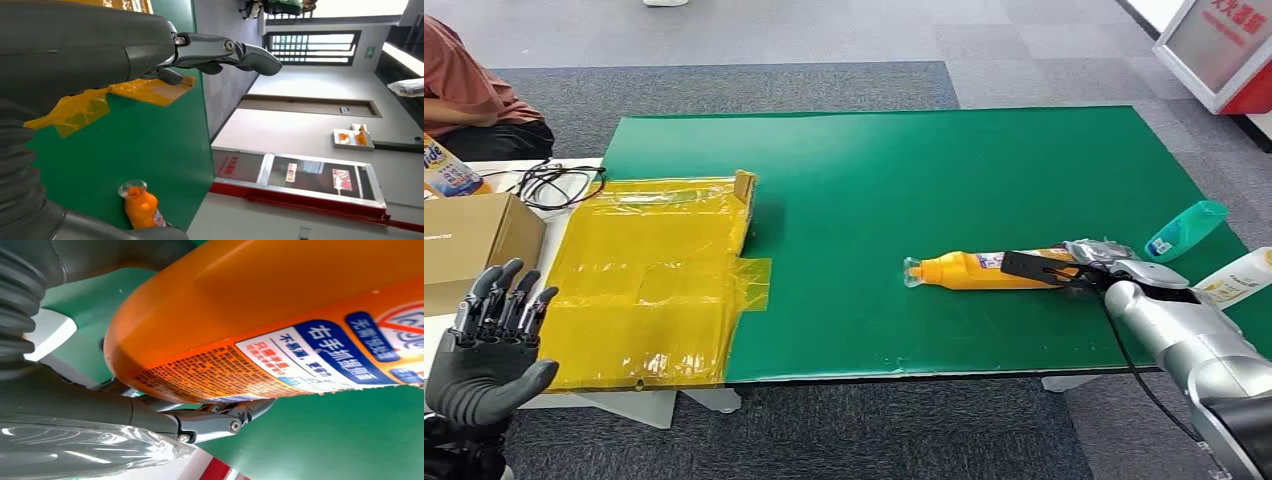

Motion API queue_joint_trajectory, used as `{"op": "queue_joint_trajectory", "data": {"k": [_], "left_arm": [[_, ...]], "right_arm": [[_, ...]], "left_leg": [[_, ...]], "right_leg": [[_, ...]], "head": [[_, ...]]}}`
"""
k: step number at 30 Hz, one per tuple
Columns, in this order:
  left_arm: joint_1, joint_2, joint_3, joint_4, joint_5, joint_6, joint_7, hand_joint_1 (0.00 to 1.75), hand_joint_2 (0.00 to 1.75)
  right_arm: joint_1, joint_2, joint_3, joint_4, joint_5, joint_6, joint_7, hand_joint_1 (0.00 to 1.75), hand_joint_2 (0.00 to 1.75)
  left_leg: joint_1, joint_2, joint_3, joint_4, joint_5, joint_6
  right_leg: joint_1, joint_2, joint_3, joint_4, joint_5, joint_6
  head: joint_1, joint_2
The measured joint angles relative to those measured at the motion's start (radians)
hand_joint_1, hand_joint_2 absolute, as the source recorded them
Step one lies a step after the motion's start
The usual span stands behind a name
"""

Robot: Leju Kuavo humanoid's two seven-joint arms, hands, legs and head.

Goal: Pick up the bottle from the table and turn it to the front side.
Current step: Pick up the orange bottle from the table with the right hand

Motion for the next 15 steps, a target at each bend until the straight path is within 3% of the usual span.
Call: {"op": "queue_joint_trajectory", "data": {"k": [6,15], "left_arm": [[0.000,0.000,0.000,0.000,0.001,-0.001,0.000,0.00,1.75],[-0.016,0.000,-0.001,0.003,-0.002,0.010,-0.004,0.00,1.75]], "right_arm": [[0.009,0.001,-0.020,-0.001,-0.043,-0.018,-0.011,1.75,1.75],[0.103,0.040,-0.199,-0.103,-0.314,-0.039,-0.066,1.75,1.75]], "left_leg": [[0.000,0.000,0.000,0.000,0.000,0.000],[0.000,0.000,0.000,0.000,0.000,0.000]], "right_leg": [[0.000,0.000,0.000,0.000,0.000,0.000],[0.000,0.000,0.000,0.000,0.000,0.000]], "head": [[0.000,0.000],[0.000,0.000]]}}
